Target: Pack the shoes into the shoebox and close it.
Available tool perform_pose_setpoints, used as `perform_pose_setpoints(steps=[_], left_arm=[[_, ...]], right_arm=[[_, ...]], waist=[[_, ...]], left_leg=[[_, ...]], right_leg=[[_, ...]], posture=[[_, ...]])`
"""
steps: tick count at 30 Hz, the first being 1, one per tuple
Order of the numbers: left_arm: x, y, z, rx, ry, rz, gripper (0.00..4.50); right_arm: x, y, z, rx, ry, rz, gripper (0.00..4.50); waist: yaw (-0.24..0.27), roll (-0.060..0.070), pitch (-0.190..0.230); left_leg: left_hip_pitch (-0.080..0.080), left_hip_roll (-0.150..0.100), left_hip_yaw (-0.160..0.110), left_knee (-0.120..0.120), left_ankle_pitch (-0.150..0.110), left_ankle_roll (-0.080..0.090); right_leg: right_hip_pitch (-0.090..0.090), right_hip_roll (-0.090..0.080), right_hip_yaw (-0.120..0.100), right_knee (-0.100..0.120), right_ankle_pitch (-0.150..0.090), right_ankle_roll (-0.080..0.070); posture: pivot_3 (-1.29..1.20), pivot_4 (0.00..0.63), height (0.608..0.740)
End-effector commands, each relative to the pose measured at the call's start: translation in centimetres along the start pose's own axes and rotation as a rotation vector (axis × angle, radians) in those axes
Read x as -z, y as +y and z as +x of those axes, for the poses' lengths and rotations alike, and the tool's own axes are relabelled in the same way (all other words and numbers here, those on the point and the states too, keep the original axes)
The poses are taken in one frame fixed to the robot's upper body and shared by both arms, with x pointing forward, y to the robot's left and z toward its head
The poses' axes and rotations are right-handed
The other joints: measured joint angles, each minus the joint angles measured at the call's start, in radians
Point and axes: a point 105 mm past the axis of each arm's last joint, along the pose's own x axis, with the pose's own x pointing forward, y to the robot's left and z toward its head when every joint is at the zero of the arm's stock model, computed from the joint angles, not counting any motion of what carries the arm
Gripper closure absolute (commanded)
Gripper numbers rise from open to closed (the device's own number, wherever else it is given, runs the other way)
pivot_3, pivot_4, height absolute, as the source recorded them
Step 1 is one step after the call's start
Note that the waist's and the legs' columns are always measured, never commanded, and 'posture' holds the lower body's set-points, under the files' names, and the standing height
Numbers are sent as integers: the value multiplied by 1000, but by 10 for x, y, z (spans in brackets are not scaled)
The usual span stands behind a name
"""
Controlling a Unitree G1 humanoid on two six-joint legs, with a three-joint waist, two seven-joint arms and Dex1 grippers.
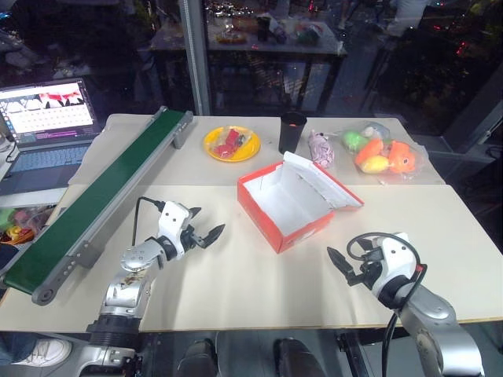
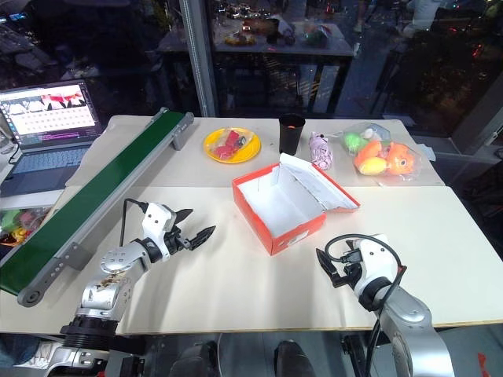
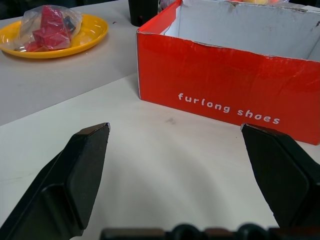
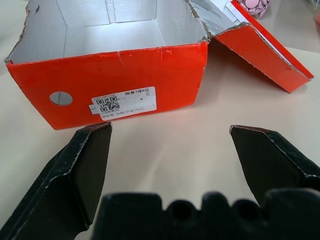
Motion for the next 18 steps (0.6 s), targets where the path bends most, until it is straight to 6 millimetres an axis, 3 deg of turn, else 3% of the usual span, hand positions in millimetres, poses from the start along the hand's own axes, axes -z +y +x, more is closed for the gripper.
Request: perform_pose_setpoints(steps=[1, 6, 11, 15, 18], left_arm=[[-10, 2, 0, -22, -39, 15, 0], [-18, 7, 3, -15, -52, -35, 0], [-62, 21, 11, -3, -130, -41, 0], [-89, 25, 20, -15, -166, -12, 0], [-102, 23, 20, -10, -201, -28, 0]], right_arm=[[-11, -4, -1, 18, -47, -22, 51], [-13, -6, -7, 30, -27, -45, 51], [-48, -1, -15, -53, -48, -62, 51], [-86, 7, -6, -127, -115, -91, 51], [-101, 17, 0, -189, -131, -98, 51]], waist=[[0, 0, 0], [0, 0, 0], [3, -1, 1], [-5, -1, 1], [-4, -2, 2]], left_leg=[[0, 0, 0, 0, 0, 0], [0, 0, 0, 0, 0, 0], [-1, 0, -1, 1, 0, 0], [0, 0, -2, 1, 0, 0], [0, 0, -3, 1, 0, 0]], right_leg=[[0, 0, 0, 0, 0, 0], [0, 0, 0, 0, 0, 0], [0, 0, -1, 1, 0, 0], [2, 0, -1, 0, 0, 0], [1, 2, -1, 1, 0, 0]], posture=[[0, 150, 736], [0, 150, 736], [0, 150, 736], [0, 150, 736], [0, 150, 736]])
